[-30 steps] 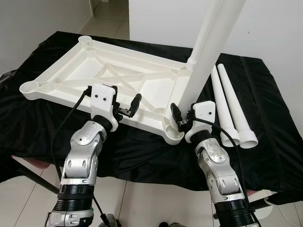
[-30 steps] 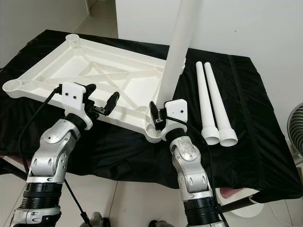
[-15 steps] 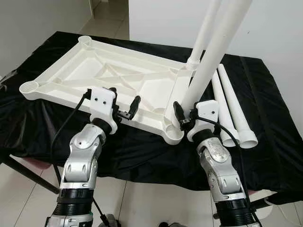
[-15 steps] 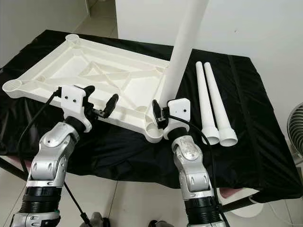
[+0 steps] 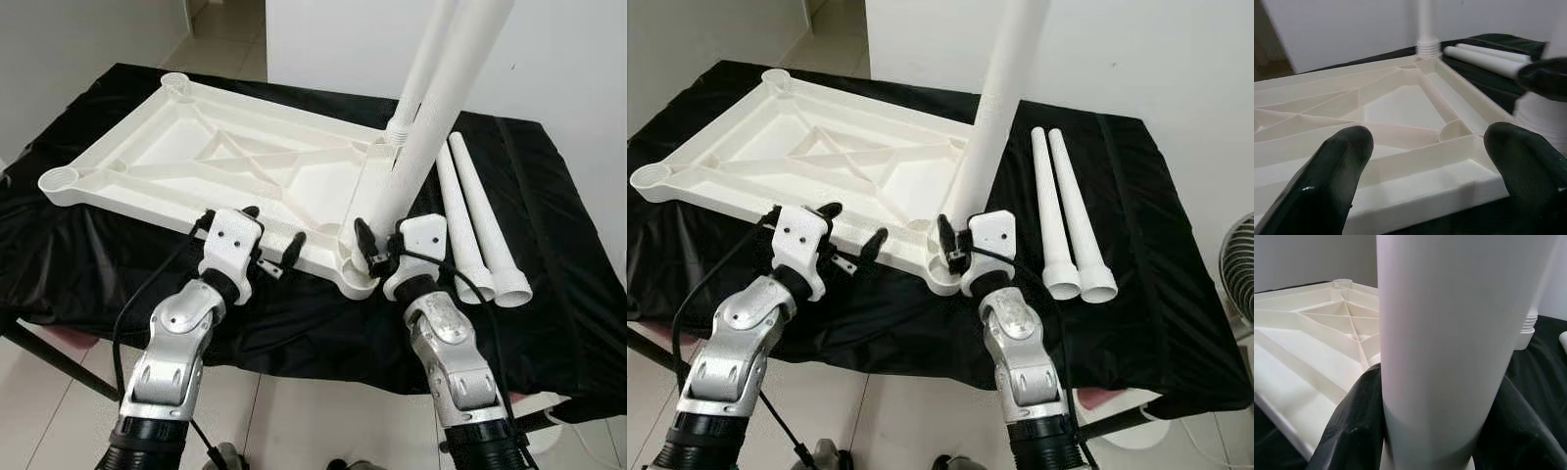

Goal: Building children table

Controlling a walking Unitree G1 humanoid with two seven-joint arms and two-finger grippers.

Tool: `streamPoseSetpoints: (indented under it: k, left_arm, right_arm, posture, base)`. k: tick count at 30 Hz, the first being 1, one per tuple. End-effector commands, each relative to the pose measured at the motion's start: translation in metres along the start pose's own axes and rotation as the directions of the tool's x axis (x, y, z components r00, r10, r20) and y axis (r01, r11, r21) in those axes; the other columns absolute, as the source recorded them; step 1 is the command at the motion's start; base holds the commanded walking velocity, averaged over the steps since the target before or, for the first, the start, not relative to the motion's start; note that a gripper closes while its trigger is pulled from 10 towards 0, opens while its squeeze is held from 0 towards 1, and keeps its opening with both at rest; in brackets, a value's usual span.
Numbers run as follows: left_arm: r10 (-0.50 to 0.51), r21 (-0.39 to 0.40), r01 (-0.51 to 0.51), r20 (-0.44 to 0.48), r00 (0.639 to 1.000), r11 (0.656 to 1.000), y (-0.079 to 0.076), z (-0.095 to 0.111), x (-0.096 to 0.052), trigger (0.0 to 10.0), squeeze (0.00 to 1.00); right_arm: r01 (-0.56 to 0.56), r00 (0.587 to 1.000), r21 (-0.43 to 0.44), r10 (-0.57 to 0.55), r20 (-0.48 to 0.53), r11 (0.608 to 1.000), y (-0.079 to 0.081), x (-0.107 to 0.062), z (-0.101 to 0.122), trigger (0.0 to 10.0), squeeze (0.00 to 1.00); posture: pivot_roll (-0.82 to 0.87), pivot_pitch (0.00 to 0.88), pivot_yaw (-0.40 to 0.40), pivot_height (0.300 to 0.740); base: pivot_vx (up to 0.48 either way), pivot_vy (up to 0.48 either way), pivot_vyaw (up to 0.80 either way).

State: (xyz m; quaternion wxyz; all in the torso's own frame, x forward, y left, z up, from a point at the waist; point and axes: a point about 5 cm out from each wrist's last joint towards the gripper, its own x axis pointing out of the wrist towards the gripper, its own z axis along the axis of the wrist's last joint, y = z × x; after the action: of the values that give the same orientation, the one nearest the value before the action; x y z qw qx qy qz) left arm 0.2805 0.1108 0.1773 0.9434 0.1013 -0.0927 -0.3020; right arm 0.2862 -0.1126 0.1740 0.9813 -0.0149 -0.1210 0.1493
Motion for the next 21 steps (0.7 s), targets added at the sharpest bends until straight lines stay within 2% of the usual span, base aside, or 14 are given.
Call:
streamPoseSetpoints:
  k: [1, 2, 4, 21]
  left_arm:
    - [-0.073, 0.011, 0.072, 0.008, 0.997, 0.997, -0.009, 0.001, -0.003, 10.0, 0.0]
    - [-0.073, 0.011, 0.072, 0.008, 0.997, 0.997, -0.009, 0.001, -0.003, 10.0, 0.0]
    - [-0.142, 0.022, 0.142, -0.013, 0.99, 0.99, -0.015, -0.002, -0.009, 10.0, 0.0]
    - [-0.174, 0.036, 0.176, -0.047, 0.984, 0.984, -0.014, -0.006, -0.017, 10.0, 0.0]
  right_arm:
    - [-0.012, 1.0, -0.005, 0.012, -0.006, 1.0, 0.001, -0.003, -0.001, 10.0, 0.0]
    - [-0.012, 1.0, -0.005, 0.012, -0.006, 1.0, 0.001, -0.003, -0.001, 10.0, 0.0]
    - [-0.022, 1.0, -0.004, 0.022, -0.002, 1.0, 0.002, -0.002, -0.001, 10.0, 0.0]
    - [-0.051, 0.999, -0.021, 0.051, -0.003, 0.998, 0.004, 0.0, -0.002, 10.0, 0.0]
  posture:
    - [0.15, 0.123, -0.045, 0.74]
    - [0.15, 0.123, -0.045, 0.74]
    - [0.15, 0.123, -0.045, 0.74]
    - [0.17, 0.114, -0.059, 0.74]
  base:
    - [0.0, 0.0, 0.0]
    - [0.0, 0.0, 0.0]
    - [0.0, 0.0, 0.0]
    - [0.0, 0.0, 0.0]
